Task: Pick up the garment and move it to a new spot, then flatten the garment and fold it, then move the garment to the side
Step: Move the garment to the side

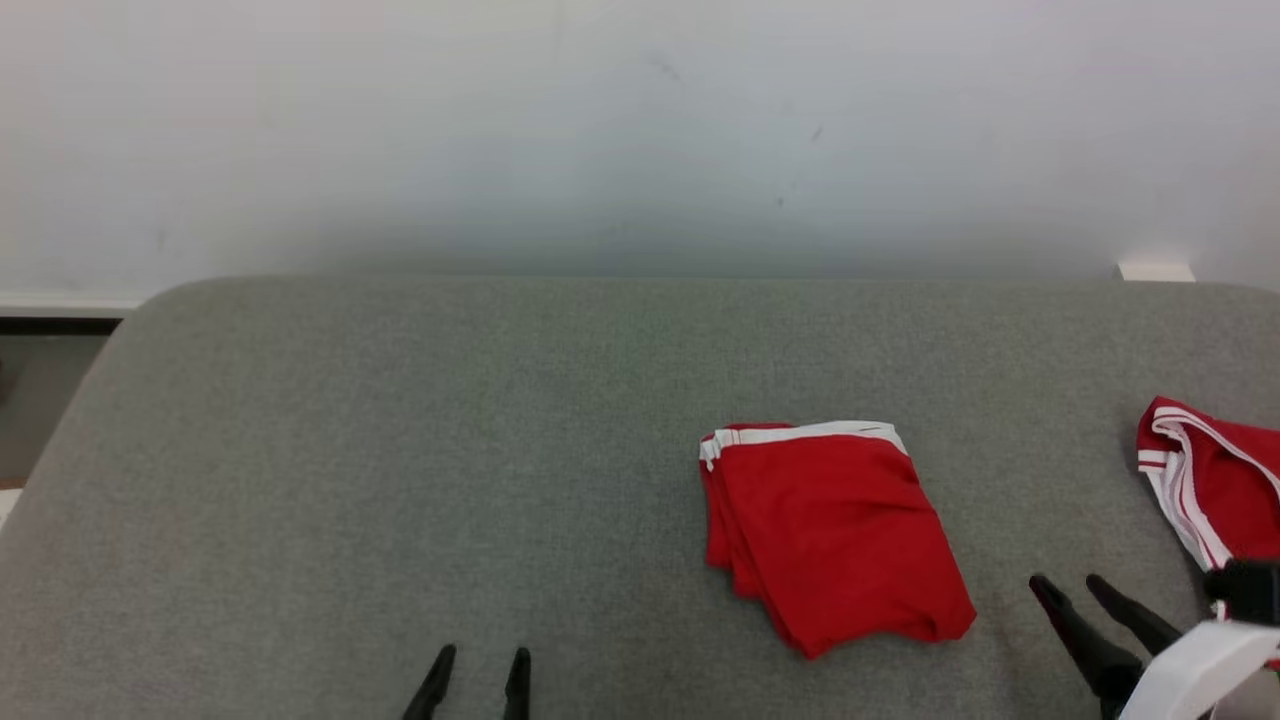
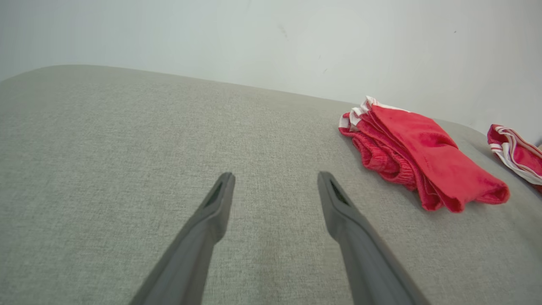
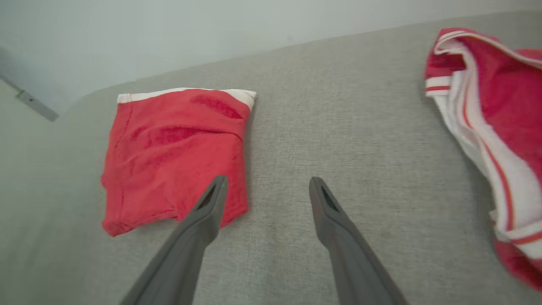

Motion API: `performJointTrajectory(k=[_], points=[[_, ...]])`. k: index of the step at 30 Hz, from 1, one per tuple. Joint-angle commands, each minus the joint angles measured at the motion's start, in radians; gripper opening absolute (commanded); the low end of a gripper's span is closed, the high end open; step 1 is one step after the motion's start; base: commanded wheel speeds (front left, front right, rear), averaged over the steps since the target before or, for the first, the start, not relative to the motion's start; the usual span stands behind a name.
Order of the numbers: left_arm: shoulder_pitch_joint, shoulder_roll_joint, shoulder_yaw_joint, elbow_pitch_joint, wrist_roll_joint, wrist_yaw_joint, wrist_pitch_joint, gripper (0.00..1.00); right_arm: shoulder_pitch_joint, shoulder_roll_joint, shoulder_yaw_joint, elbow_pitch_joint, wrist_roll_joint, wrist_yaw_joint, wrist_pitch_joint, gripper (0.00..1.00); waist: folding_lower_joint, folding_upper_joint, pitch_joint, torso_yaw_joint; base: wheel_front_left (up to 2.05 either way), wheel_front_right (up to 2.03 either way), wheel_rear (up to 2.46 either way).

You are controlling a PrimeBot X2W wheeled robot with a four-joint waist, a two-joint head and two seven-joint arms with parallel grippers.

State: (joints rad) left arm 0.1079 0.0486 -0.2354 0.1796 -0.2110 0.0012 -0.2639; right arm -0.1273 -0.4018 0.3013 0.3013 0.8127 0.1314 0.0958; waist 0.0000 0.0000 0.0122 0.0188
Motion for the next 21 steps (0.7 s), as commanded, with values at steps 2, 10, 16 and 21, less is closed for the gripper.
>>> performJointTrajectory(k=[2, 10, 16, 21], points=[[-0.047, 0.004, -0.011, -0.014, 0.009, -0.001, 0.0, 1.0, -0.088, -0.074, 0.007, -0.036, 0.164, -0.002, 0.2, 1.0, 0.0, 0.0, 0.087, 0.019, 0.0, 0.0, 0.0], [-0.127, 0.004, -0.048, -0.006, -0.008, 0.008, 0.0, 1.0, -0.23, -0.118, -0.025, 0.007, 0.362, -0.002, 0.482, 1.0, 0.0, 0.0, 0.198, 0.098, 0.0, 0.0, 0.0], [-0.159, 0.004, -0.071, 0.0, -0.03, 0.023, 0.0, 1.0, -0.301, -0.1, -0.044, 0.058, 0.406, -0.002, 0.575, 1.0, 0.0, 0.0, 0.239, 0.173, 0.0, 0.0, 0.0], [-0.167, 0.004, -0.08, -0.003, -0.039, 0.034, 0.0, 1.0, -0.319, -0.092, -0.031, 0.084, 0.39, -0.002, 0.623, 1.0, 0.0, 0.0, 0.254, 0.214, 0.0, 0.0, 0.0]])
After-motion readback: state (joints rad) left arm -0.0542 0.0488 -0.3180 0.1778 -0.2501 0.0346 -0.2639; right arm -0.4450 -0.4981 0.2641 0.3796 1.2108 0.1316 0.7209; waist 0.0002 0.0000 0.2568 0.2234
